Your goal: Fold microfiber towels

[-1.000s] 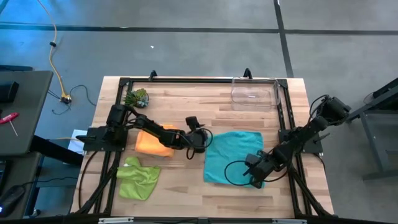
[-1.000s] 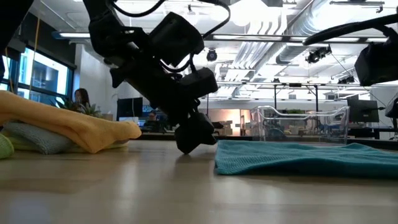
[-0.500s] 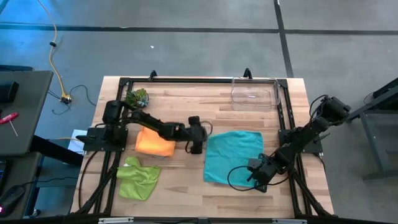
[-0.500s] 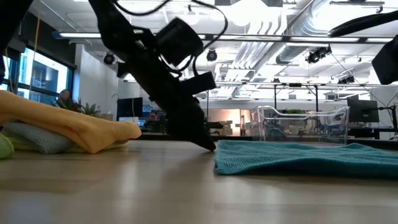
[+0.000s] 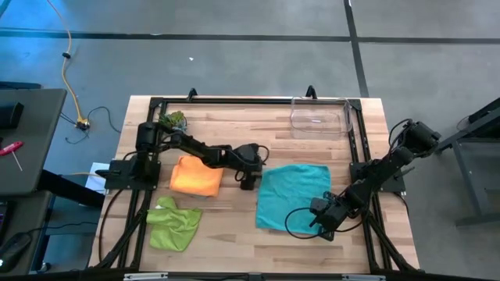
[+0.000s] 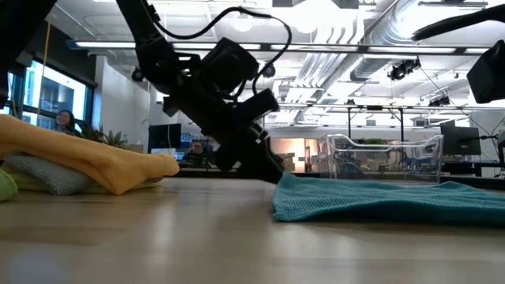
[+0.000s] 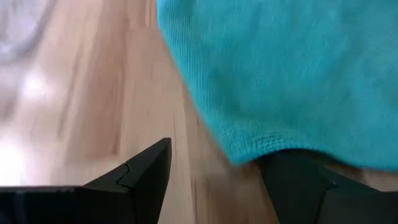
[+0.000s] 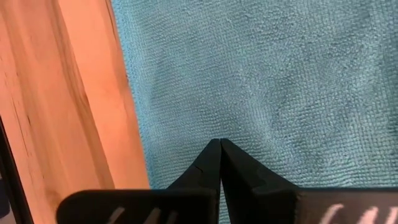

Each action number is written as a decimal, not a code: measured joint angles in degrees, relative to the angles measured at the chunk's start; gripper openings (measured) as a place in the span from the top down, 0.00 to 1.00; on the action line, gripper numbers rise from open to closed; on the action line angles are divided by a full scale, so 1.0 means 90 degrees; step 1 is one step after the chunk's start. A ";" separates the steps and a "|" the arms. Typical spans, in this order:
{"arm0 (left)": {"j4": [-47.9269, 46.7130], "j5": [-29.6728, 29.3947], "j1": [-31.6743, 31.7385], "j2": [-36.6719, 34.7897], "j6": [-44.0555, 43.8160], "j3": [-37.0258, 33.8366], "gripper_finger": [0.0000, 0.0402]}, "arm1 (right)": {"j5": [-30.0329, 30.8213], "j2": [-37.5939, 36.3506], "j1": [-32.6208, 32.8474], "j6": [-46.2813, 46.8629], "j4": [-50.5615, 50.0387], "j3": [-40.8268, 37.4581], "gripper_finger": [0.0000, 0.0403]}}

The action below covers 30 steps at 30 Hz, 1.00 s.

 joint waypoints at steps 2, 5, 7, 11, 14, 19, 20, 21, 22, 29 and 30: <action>0.0285 0.0017 0.0000 0.0107 0.0054 0.0055 0.43 | -0.0002 0.0000 0.0000 -0.0008 0.0000 0.0000 1.00; 0.0312 0.0095 0.0028 0.0333 -0.0066 0.0199 0.43 | -0.0002 0.0000 0.0000 -0.0017 0.0017 0.0000 1.00; 0.0387 0.0014 -0.0016 0.0441 -0.0154 0.0323 0.43 | -0.0001 0.0000 0.0000 -0.0013 0.0017 0.0000 1.00; 0.0390 -0.0433 -0.0166 0.0535 -0.0151 0.0434 0.52 | -0.0029 0.0000 -0.0002 0.0006 0.0019 0.0000 1.00; 0.0334 -0.0781 -0.0265 0.0532 -0.0127 0.0436 0.67 | -0.0032 0.0000 0.0000 0.0032 0.0022 0.0000 1.00; -0.0072 -0.1135 -0.0296 0.0413 -0.0238 0.0436 0.96 | -0.0318 0.0000 -0.0002 -0.0091 0.0232 0.0000 1.00; -0.0226 -0.1259 -0.0288 0.0368 -0.0236 0.0436 0.97 | -0.0470 0.0000 0.0001 -0.0185 0.0366 0.0000 1.00; -0.0274 -0.1374 -0.0279 0.0359 -0.0213 0.0436 0.97 | -0.0629 0.0000 0.0008 -0.0277 0.0505 0.0000 1.00; -0.0338 -0.1498 -0.0279 0.0336 -0.0144 0.0439 0.96 | -0.0755 0.0000 0.0028 -0.0385 0.0606 0.0000 1.00; -0.0533 -0.2531 -0.0268 0.0063 0.0757 0.0420 0.95 | -0.1159 0.0019 0.0088 -0.0509 0.0563 0.0000 1.00; -0.0510 -0.2548 -0.0288 0.0042 0.0899 0.0431 0.95 | -0.1156 0.0045 0.0087 -0.0442 0.0526 0.0000 1.00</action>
